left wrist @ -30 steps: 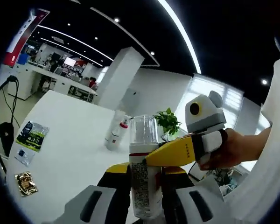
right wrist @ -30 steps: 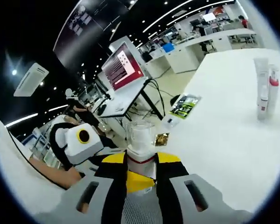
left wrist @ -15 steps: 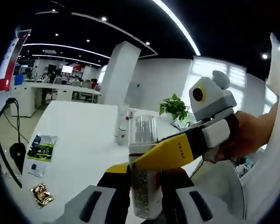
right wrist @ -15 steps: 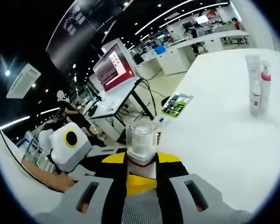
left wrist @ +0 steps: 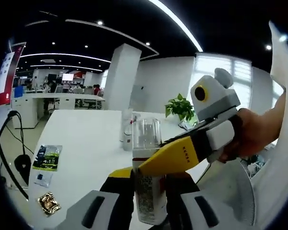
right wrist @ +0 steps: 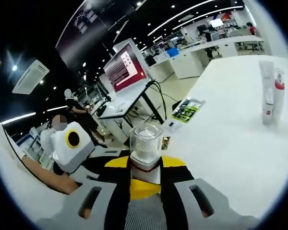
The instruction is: Arrange the skincare products in the storage area until every visible bottle or jar stands upright without overlapping.
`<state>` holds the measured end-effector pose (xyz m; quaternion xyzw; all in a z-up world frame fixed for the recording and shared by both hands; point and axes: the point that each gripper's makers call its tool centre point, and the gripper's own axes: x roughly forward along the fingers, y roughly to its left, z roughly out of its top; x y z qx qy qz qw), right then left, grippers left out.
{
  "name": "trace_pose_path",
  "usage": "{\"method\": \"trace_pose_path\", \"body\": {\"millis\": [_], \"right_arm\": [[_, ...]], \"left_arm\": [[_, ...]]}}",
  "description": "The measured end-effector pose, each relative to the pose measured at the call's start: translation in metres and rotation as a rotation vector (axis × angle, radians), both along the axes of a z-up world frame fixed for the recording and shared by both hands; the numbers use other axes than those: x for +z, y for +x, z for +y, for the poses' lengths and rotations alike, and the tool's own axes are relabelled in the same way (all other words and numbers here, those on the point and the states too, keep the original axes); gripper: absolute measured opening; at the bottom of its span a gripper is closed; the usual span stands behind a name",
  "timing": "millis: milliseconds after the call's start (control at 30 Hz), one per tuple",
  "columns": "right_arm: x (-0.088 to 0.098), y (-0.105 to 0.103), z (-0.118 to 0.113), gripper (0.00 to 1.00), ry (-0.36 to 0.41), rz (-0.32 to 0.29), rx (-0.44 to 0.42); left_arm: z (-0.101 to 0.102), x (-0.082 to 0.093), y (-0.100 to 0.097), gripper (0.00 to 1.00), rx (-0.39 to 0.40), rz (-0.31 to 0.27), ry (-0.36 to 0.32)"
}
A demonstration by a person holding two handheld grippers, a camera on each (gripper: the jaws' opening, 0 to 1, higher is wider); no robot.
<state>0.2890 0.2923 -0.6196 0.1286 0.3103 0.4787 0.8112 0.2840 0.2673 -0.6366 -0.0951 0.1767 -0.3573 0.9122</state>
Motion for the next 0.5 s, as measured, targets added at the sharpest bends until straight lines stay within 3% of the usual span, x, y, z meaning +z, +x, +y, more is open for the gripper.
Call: {"method": "trace_pose_path", "body": {"millis": [100,233,500], "right_arm": [[0.001,-0.001,-0.004,0.2,0.033,0.034,-0.013],[0.0,-0.002,-0.009,0.2,0.036,0.035,-0.01],[-0.005,-0.007,-0.016,0.21,0.024,0.052,0.028]], "left_arm": [[-0.004,0.003,-0.003,0.24,-0.014,0.007,-0.018],[-0.009,0.001,-0.004,0.24,-0.031,0.023,-0.019],[-0.018,-0.006,-0.008,0.24,-0.057,0.04,0.018]]}}
